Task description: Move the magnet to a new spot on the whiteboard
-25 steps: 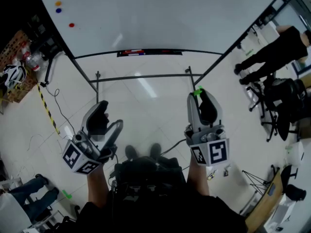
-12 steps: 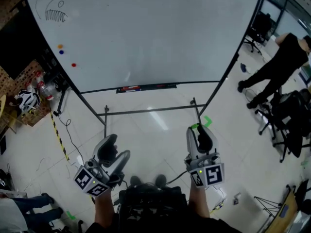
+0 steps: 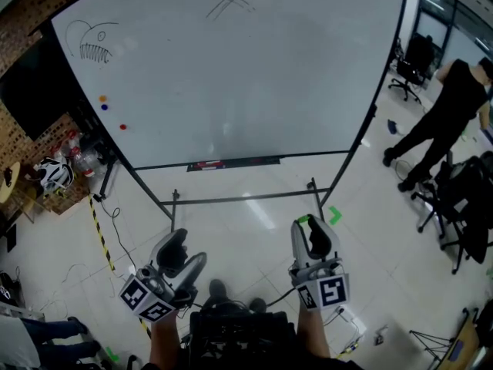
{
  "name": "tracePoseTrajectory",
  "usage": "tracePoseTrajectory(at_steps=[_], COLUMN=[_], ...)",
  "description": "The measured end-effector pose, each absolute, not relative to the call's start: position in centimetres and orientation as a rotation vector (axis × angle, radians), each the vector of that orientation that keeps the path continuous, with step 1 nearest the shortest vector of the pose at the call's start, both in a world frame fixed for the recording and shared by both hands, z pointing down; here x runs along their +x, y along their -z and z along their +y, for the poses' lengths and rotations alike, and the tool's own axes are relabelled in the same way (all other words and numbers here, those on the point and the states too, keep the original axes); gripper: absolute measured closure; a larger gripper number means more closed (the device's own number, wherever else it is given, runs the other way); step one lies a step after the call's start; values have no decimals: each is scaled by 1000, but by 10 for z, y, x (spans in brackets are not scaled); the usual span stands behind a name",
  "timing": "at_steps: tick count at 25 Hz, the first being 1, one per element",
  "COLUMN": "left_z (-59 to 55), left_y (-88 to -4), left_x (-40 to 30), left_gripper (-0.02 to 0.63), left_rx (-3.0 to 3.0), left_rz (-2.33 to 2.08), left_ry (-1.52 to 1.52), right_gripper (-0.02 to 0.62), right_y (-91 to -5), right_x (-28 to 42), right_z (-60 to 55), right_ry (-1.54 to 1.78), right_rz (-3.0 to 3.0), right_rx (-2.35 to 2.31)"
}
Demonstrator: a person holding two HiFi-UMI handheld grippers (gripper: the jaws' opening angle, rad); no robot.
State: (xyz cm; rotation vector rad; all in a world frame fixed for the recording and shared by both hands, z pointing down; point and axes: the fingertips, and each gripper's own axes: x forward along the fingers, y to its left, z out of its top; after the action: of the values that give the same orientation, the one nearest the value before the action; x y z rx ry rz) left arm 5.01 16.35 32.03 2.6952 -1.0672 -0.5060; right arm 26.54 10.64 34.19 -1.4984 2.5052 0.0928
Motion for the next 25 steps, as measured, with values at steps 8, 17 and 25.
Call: tracePoseTrajectory(at_steps=[8, 17, 25], left_z=[115, 5, -71], left_y=[-336, -344, -345], left_x=[34, -32, -117], left_gripper=[325, 325, 325], left_rx=[2675, 2686, 2665], left_rz=[-1025, -949, -941], left_ry=[530, 621, 663], right_gripper=[446, 446, 446], right_y=[-361, -357, -343], right_x=[246, 179, 92], right_z=[64, -40, -127], right_ry=[-97, -187, -255], right_rz=[2548, 2601, 2669], right_rx=[-1555, -1644, -1679])
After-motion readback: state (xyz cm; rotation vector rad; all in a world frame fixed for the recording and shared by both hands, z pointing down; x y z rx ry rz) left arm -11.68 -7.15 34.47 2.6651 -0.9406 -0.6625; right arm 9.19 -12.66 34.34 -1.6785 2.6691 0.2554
